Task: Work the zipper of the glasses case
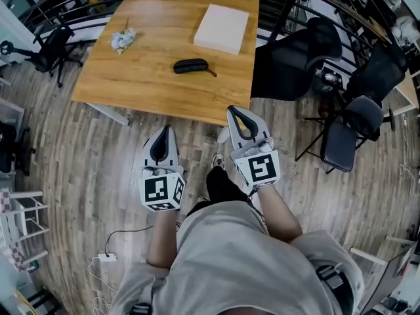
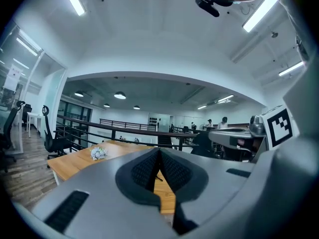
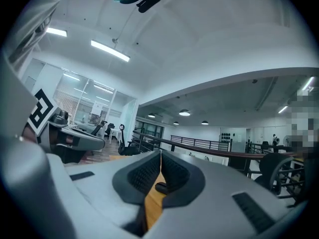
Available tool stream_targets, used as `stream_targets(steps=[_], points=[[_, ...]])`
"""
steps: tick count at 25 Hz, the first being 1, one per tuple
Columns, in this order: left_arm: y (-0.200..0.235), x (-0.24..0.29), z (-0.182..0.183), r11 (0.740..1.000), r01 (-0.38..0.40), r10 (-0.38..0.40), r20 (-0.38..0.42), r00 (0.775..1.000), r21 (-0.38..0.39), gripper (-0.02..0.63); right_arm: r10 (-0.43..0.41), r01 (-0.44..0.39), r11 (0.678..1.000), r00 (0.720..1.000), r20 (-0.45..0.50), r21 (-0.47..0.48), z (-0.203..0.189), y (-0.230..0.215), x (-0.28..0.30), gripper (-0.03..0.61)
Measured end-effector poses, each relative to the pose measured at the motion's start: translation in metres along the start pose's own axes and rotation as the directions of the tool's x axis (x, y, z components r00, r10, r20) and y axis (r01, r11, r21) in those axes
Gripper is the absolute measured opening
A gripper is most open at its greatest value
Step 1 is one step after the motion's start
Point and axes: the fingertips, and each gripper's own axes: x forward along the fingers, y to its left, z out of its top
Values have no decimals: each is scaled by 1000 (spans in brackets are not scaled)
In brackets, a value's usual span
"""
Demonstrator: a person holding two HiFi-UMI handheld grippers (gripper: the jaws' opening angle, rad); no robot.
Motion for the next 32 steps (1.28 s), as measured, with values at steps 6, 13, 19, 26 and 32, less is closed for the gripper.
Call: stream_targets(steps=[6,13,19,26,32], points=[[10,73,2,1000,-18,18,-38,999,14,23,42,-42,999,999,7,26,-8,-44,57,27],[20,148,-16,999,-35,37,-117,992,19,23,114,-113,993,993,-19,42,-34,-86,118,28],[35,184,-41,998,-53,55,-185,981,15,23,170,-169,985,978,-119,20,-66,-97,156,28],[55,223,-83,999,-42,38,-265,963,-9,23,232,-260,962,941,-247,-87,-109,-90,195,28],[79,252,-114,999,-26,11,-340,940,-41,23,258,-333,928,899,-353,-169,-135,-84,232,28]])
